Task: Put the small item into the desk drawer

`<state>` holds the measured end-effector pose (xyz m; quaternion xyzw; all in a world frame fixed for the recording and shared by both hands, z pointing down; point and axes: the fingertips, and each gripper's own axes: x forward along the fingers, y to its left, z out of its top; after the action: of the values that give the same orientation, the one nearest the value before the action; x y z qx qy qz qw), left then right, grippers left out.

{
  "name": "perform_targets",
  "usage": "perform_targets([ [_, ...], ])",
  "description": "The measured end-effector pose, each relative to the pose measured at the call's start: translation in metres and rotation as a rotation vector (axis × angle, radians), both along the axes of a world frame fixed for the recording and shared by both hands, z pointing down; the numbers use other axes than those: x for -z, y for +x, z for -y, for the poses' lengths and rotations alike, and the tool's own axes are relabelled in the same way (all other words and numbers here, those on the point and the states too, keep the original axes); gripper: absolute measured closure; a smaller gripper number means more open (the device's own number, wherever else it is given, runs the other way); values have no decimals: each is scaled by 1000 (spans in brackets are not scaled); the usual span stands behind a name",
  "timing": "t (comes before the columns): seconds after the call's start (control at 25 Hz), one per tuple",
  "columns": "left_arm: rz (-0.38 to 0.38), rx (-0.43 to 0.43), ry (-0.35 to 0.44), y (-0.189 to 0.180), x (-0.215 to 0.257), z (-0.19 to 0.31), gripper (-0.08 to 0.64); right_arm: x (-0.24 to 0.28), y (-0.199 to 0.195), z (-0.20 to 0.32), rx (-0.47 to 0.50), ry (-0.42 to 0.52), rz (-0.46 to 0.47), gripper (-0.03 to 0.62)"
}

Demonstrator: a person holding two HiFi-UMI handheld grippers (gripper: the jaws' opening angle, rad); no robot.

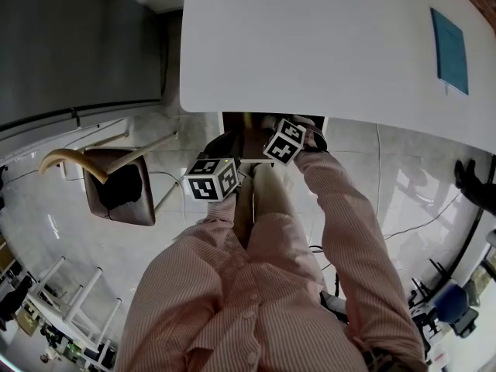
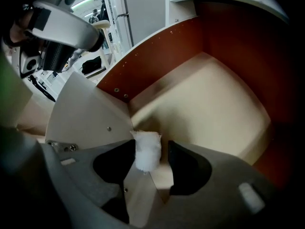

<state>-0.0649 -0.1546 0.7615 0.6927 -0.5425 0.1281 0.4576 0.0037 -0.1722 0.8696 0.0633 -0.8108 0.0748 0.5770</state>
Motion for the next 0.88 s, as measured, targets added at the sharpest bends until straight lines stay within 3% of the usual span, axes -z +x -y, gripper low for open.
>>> perform_targets([
  [0.4,-4,3,-3,8,29,-12,560,42,16,3,-81,61,17,424],
  [0.72,2,-37,28,15,67,-18,560,91,25,3,-193,96,68,562],
  [0.88,12,-102,60,23,87,-17,560,115,28,1,-261,100,108,583],
])
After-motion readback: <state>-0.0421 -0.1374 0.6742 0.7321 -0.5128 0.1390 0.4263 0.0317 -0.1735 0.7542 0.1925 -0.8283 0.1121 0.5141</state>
